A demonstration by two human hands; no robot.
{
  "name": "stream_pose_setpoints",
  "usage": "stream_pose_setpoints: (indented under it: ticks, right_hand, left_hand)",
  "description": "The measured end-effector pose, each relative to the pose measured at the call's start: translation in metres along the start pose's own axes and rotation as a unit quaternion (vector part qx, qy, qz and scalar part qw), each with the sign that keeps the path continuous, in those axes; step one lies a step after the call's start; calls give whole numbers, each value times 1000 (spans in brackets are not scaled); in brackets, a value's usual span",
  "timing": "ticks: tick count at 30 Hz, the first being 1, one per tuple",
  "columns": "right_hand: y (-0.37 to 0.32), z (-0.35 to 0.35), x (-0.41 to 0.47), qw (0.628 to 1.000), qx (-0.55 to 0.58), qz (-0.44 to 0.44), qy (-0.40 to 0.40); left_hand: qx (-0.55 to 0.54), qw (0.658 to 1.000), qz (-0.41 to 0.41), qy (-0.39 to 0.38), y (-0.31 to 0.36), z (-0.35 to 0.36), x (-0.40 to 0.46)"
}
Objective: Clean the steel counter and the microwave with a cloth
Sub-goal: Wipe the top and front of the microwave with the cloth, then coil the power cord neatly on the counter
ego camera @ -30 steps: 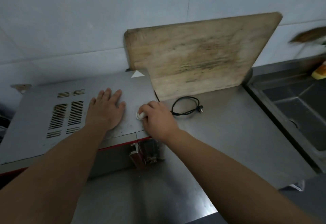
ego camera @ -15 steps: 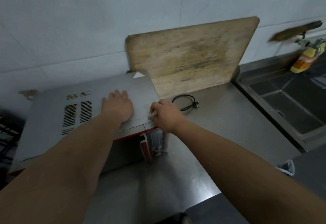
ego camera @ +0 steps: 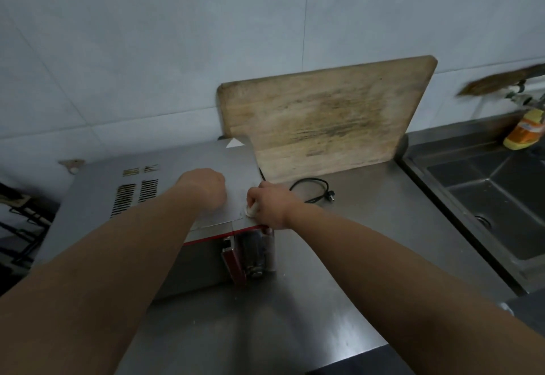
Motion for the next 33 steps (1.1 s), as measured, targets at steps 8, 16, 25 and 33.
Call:
stream_pose_setpoints:
  ticks: [8, 16, 25, 33]
  right_hand:
    - [58, 7, -40, 976, -79, -85, -184]
    - [249, -11, -90, 962, -117, 77, -235]
    - [412, -14, -164, 928, -76, 266, -249]
    - [478, -42, -275, 887, -27, 410, -210]
  left_hand:
    - [-59, 997, -38, -24, 53, -45, 9]
    - [-54, 993, 47, -99, 207, -56, 10]
    - [-37, 977, 174, -117, 347, -34, 62]
    - [-23, 948, 312, -60, 463, -59, 96]
Point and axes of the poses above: each hand's wrist, its own x-axis towards the middle knuckle, its own z-axis out of the palm, y = z × x, the point moved 9 cm from there along x, towards the middle knuckle, and after that the axes turned 8 degrees about x, right-handed, at the moved point
